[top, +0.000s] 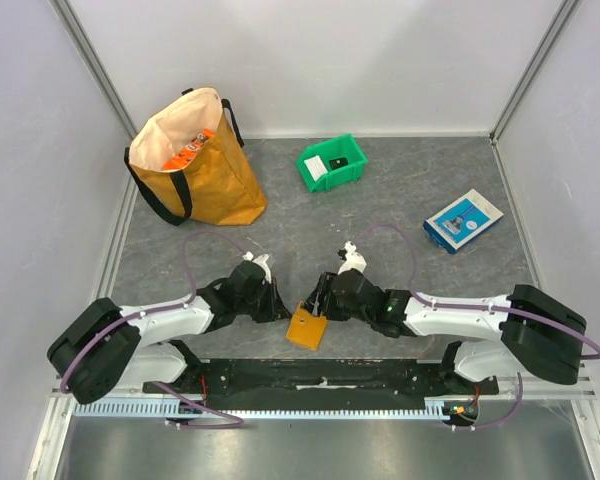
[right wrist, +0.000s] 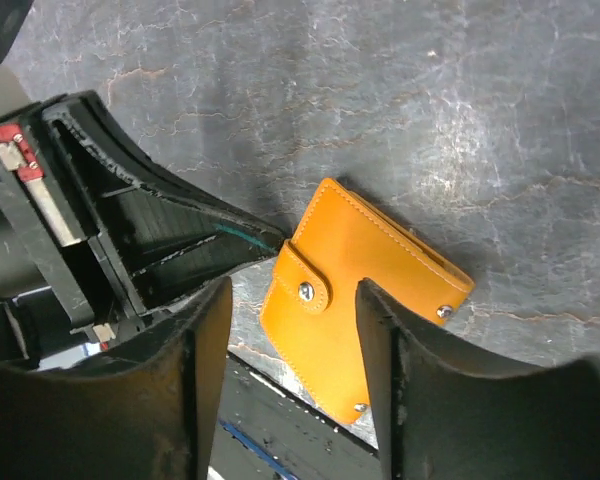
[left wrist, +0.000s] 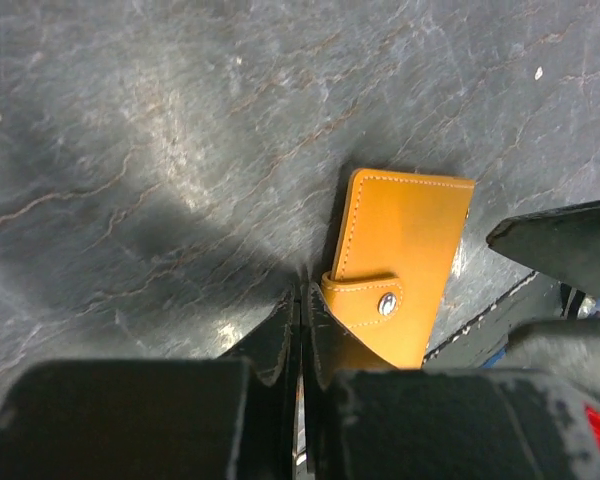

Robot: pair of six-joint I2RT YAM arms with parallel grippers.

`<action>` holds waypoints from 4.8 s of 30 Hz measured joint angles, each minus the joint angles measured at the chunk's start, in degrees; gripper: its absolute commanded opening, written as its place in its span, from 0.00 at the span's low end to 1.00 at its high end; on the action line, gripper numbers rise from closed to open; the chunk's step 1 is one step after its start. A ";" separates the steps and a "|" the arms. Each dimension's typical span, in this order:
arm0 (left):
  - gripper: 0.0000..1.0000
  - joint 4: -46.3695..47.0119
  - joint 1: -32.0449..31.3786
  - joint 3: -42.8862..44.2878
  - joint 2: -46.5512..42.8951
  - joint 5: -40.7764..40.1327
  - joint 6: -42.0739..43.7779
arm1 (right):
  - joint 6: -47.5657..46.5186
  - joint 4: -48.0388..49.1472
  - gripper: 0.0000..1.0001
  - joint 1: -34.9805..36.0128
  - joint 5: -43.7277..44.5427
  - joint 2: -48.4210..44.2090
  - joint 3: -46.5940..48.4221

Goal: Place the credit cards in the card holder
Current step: Move the card holder to the center of the board, then pick up the card holder from the center of the board.

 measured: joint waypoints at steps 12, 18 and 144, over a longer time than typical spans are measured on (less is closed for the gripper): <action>0.53 -1.14 -0.26 0.28 -7.43 -2.01 -1.31 | 2.78 -5.14 0.67 -0.11 2.25 -8.50 -7.41; 0.35 2.27 -1.62 -1.97 -7.45 -0.07 -1.33 | 5.86 6.47 0.63 -0.15 -1.77 -1.95 -9.75; 0.49 12.15 5.57 1.57 9.09 14.91 9.14 | 4.66 22.82 0.17 -9.14 -15.76 7.26 -12.66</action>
